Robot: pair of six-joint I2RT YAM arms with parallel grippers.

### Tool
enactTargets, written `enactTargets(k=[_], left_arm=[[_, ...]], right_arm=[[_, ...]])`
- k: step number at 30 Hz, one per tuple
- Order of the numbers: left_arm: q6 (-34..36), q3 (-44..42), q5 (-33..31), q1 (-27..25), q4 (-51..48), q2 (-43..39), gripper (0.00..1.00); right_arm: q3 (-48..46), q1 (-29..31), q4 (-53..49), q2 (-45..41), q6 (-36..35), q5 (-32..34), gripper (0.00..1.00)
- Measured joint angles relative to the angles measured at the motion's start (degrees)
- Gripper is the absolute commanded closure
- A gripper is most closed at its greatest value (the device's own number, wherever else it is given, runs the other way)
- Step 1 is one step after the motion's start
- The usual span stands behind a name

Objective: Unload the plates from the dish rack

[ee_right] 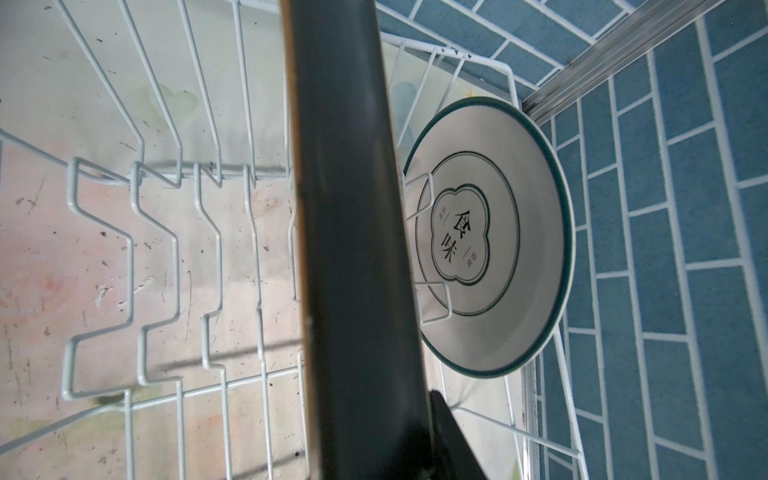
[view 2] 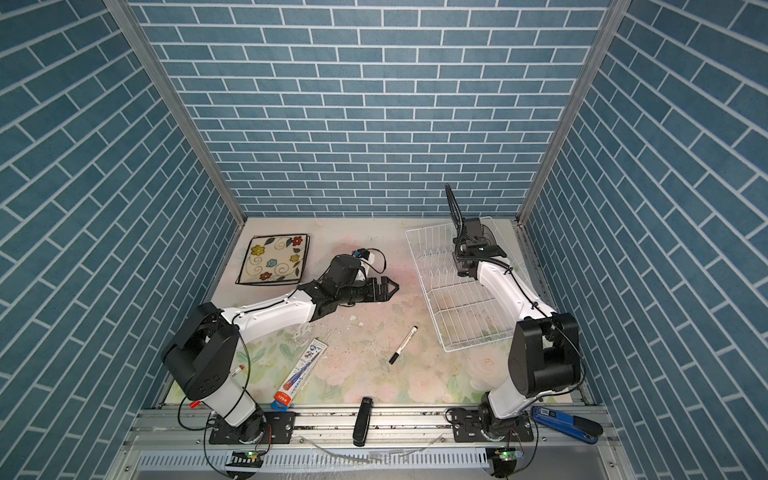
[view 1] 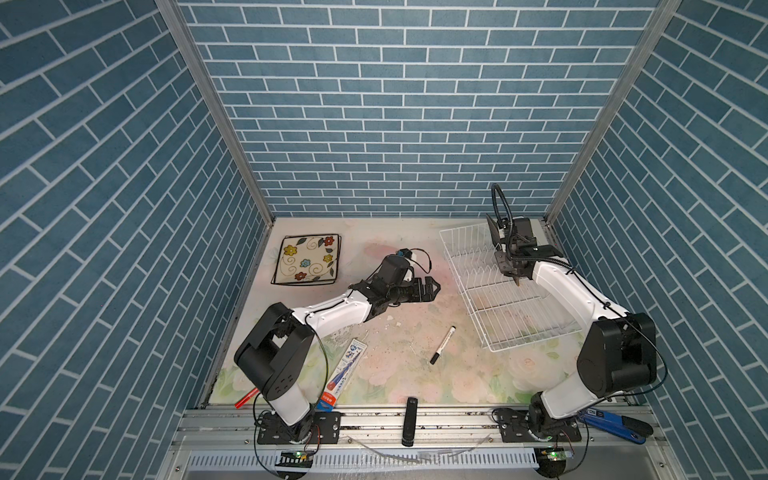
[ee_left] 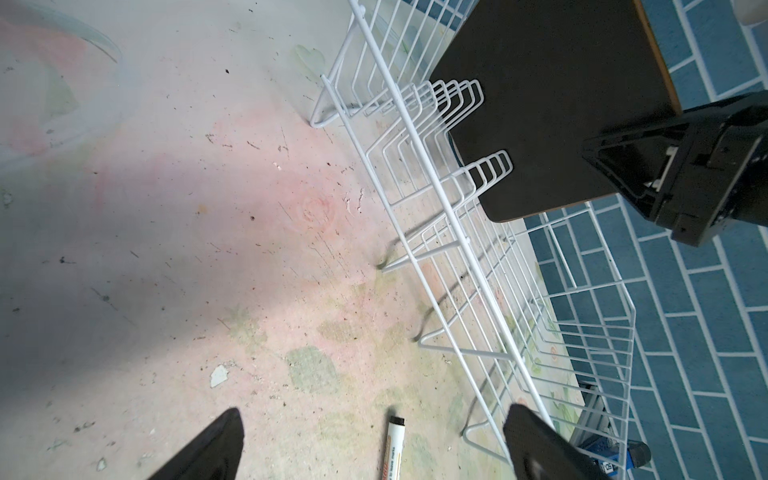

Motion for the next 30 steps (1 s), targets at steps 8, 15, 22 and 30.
enactTargets(k=[8,15,22,30], left_arm=[[0.00,0.04,0.04,-0.15,-0.50,0.02,0.00],[-0.02,0.44,0.22,-0.15,-0.59,0.09,0.00],[0.00,0.59,0.26,-0.17,-0.59,0.22,0.00],[0.00,0.59,0.22,-0.17,-0.68,0.24,0.00]], right_arm=[[0.00,-0.37,1.18,0.00,-0.81,1.79,0.83],[0.00,-0.59,1.49,0.00,-0.81,2.01,0.88],[-0.42,-0.50,1.99,-0.15,-0.74,2.51,0.97],[-1.92,-0.44,3.65,-1.01,-0.17,3.15,1.00]])
